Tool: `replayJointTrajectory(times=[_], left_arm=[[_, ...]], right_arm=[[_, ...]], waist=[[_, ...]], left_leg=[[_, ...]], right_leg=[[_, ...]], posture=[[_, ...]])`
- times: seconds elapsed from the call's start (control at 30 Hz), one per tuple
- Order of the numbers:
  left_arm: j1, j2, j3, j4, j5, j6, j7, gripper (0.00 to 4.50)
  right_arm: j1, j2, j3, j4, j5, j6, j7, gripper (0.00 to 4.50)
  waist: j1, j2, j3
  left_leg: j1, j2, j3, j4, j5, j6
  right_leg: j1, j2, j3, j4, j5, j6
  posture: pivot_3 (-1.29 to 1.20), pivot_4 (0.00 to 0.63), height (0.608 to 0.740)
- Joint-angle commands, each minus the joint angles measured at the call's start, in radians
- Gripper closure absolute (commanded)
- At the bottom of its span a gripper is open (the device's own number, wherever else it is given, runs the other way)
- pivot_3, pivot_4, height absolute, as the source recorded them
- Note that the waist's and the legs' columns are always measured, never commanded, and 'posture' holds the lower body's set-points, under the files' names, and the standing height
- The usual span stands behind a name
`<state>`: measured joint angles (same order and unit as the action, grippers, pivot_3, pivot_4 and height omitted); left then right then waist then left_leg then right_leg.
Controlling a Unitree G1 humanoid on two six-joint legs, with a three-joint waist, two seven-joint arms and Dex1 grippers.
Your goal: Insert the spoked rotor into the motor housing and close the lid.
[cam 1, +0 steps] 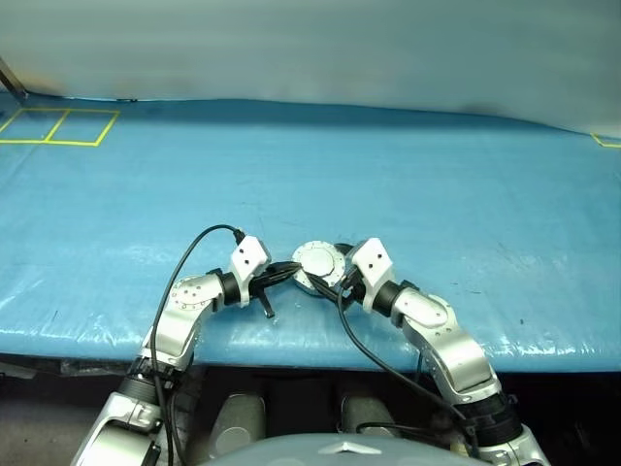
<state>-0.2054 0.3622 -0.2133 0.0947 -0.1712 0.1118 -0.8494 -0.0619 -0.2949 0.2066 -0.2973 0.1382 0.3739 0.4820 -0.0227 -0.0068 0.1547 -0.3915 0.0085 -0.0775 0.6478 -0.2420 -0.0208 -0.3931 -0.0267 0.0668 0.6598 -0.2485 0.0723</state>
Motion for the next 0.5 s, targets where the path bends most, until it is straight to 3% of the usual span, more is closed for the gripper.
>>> replayJointTrajectory(times=[0.03,0.2,0.33,0.5], left_arm=[[0.005,0.000,-0.012,0.073,0.024,-0.023,-0.004,4.50],[-0.004,-0.003,-0.011,0.127,0.030,-0.065,-0.012,4.50],[-0.017,-0.007,-0.011,0.190,0.037,-0.110,-0.022,4.50],[-0.016,-0.004,-0.012,0.161,0.035,-0.101,-0.024,4.50]], right_arm=[[-0.004,0.024,-0.105,-0.100,0.083,-0.015,-0.021,0.01],[0.026,0.046,-0.236,-0.129,0.267,0.168,-0.042,0.01],[0.081,0.068,-0.380,-0.071,0.589,0.507,-0.045,0.01],[0.095,0.095,-0.437,-0.011,0.723,0.629,-0.066,0.01]], waist=[[0.001,0.000,0.000],[0.000,0.000,0.000],[0.003,0.000,0.000],[-0.001,0.002,-0.001]], left_leg=[[0.000,0.000,0.000,0.000,0.000,0.000],[0.000,0.000,0.000,0.000,0.000,0.000],[0.000,0.000,-0.001,0.000,0.000,0.000],[0.000,0.000,0.000,0.000,0.000,0.000]], right_leg=[[0.000,0.000,0.000,0.000,0.000,0.000],[0.000,0.000,0.000,0.000,0.001,-0.001],[0.001,0.000,0.000,0.000,0.003,-0.006],[0.000,0.000,0.000,0.000,0.000,-0.008]], posture=[[0.00,0.150,0.740],[0.00,0.150,0.740],[0.00,0.150,0.740],[0.00,0.150,0.740]])
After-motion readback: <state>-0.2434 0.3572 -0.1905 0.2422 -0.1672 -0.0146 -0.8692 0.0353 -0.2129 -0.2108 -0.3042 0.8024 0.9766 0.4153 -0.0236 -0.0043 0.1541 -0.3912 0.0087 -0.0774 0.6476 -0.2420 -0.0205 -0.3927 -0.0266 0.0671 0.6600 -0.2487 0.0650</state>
